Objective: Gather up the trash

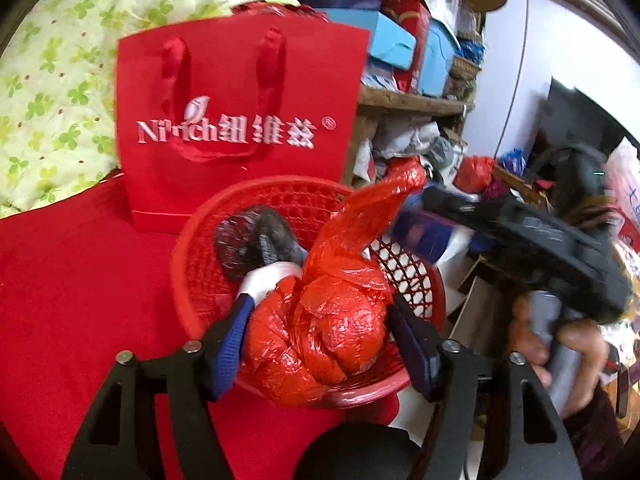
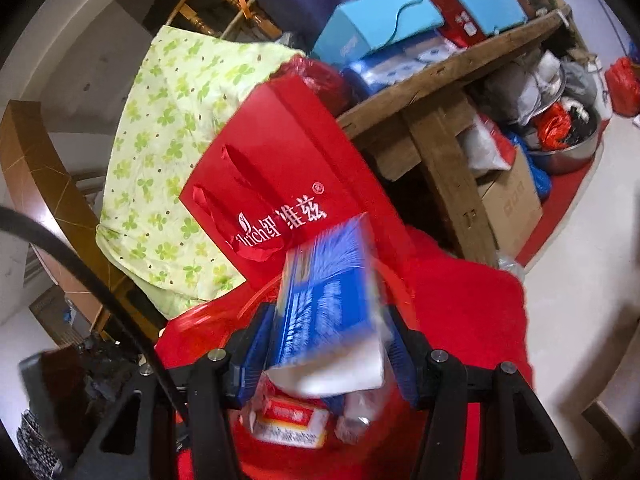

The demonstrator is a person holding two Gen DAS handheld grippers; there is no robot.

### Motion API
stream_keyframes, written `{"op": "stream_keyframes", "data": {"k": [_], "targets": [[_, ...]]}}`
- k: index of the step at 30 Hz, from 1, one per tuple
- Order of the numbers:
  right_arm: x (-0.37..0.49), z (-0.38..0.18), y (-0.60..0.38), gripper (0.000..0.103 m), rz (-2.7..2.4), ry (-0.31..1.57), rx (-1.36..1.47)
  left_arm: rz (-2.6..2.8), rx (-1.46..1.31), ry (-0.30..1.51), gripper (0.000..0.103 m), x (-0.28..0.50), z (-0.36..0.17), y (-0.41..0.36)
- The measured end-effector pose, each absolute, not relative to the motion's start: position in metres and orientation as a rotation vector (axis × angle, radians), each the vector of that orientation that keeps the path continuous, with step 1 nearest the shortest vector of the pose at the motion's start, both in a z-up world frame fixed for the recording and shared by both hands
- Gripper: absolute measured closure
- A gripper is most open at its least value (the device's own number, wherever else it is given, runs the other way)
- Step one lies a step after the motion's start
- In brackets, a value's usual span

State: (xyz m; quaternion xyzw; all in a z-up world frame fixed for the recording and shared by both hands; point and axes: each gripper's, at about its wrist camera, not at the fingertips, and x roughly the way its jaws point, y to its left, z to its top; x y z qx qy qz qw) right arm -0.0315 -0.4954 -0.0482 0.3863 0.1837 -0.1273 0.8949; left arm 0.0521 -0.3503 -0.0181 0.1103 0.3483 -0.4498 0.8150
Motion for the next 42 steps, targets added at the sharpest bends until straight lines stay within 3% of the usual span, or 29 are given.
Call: {"op": "stream_keyframes", "data": {"k": [5, 19, 23, 26, 42], "targets": [[-0.001, -0.057, -0.500, 0.041, -0.284, 0.383, 0.861, -0.930, 0.229, 0.700, 0.024, 0.062, -0.005, -0.361], [-0.092, -0.037, -0.482, 0.039, -0.347, 0.327, 0.752, -0.851, 0.257, 0.646, 0.023, 0.056, -0.004, -0.318], [-0.095, -0.011, -0.441, 0.031, -0.356, 0.352, 0.633, -0.775, 0.285, 0.609, 0.021, 0.048, 0.013, -0.296], [-0.096, 0.008, -0.412, 0.027, -0.364, 0.349, 0.547, -0.705, 0.271, 0.596, 0.007, 0.044, 0.027, -0.275], [-0.114, 0.089, -0.290, 0.025, -0.398, 0.366, 0.309, -0.507, 0.295, 0.413, 0.004, -0.008, 0.095, -0.182]]}}
